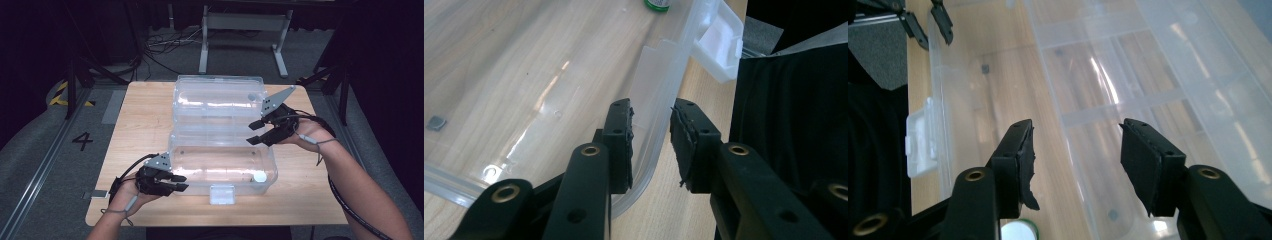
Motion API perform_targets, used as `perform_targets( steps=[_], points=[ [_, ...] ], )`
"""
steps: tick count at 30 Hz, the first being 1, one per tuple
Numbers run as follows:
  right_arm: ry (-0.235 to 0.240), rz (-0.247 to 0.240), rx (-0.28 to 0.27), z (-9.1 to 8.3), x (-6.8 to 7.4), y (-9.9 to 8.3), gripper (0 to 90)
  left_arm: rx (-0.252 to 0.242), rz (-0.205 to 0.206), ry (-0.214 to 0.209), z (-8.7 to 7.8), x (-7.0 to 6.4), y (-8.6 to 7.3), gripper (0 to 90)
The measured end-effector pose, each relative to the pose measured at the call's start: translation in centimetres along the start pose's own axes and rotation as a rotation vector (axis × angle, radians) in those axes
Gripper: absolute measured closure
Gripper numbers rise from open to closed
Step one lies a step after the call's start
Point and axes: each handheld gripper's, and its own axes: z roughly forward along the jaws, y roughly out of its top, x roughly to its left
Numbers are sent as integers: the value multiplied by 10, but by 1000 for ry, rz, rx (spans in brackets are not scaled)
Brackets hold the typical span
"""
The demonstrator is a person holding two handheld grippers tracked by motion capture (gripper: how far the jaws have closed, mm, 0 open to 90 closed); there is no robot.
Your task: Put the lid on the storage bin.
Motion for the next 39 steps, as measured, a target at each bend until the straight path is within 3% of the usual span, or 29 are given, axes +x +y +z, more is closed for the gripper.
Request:
perform_targets(
  steps=[8, 19, 25, 34, 39],
  points=[
    [-21, 9, -53, 5, -8, 16, 480, 3, 16, 7, 2, -2, 0, 724],
    [-63, 7, -78, 11, -24, 36, 481, 3, 13, 11, 3, -3, 0, 727],
    [-77, -19, -81, 21, -34, 48, 523, -1, 7, 19, 3, -4, 0, 723],
    [-61, -11, -23, 40, -48, 55, 567, -3, 3, 22, 3, -5, 0, 720],
    [-27, -17, 16, 51, -50, 55, 658, -4, 1, 19, 3, -4, 0, 720]
  ],
)
